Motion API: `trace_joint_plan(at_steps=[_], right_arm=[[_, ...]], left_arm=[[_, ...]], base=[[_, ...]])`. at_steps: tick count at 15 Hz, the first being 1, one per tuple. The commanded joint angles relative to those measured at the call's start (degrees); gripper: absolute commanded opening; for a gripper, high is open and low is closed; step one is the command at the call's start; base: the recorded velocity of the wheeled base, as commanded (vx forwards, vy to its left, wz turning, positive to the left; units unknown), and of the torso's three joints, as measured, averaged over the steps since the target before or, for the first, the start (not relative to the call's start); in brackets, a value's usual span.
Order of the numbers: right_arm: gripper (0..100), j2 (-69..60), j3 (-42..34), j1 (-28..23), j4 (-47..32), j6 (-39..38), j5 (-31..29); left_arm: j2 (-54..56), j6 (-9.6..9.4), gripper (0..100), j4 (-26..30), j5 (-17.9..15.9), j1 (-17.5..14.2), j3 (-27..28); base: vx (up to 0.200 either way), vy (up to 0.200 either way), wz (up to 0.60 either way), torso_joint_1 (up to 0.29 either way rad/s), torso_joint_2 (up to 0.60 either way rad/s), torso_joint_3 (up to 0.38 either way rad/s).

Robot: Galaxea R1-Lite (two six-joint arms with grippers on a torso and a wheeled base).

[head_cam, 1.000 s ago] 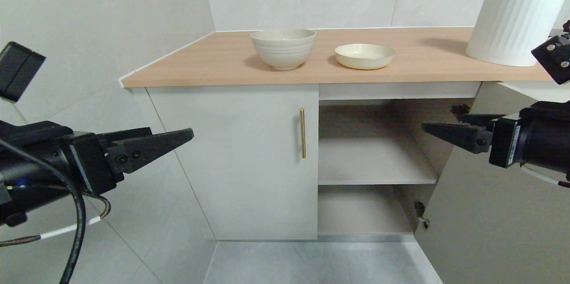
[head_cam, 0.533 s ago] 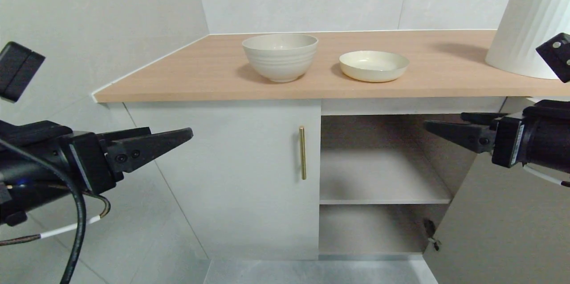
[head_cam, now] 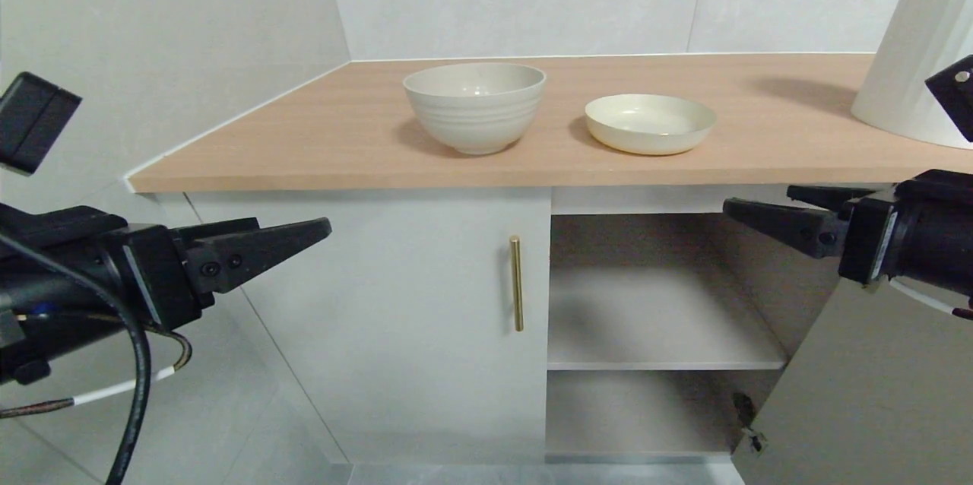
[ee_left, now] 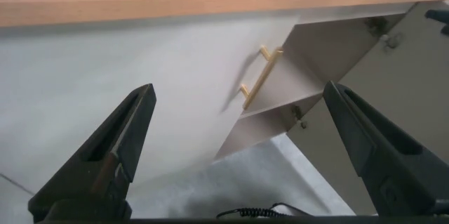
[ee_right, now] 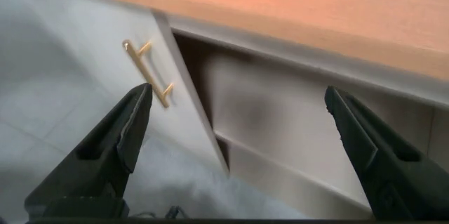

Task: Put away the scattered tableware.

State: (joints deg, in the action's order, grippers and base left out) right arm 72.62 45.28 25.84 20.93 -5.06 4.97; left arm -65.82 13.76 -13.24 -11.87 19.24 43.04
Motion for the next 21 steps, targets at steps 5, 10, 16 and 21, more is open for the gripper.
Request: trace_joint_plan(at_steps=[5,10,16,21], right_arm=[[100,0.33,-1.42,0.00,1.74,0.31,0.12],[100,0.86,-1.51,0.00,1.74,0.31,0.12],[100,1.91,-1.77,0.00,1.83,0.40,0.04],[100,3.32,-1.77,-0.09,1.92,1.63,-0.05]], left_arm=[[-0.19,0.04,100,-0.03,0.01,-0.16,0.11],[-0.72,0.12,100,-0.03,0.01,-0.16,0.02],[-2.03,0.21,100,-0.03,-0.26,-0.78,0.02],[-3.53,0.21,100,-0.03,-0.34,-1.22,0.02]], base=[[0.000,0.000,0.00,0.026,-0.12,-0.097],[0.000,0.000,0.00,0.104,-0.40,-0.306],[0.000,0.000,0.00,0.163,-0.48,-0.301],[0.000,0.000,0.00,0.194,-0.48,-0.286]])
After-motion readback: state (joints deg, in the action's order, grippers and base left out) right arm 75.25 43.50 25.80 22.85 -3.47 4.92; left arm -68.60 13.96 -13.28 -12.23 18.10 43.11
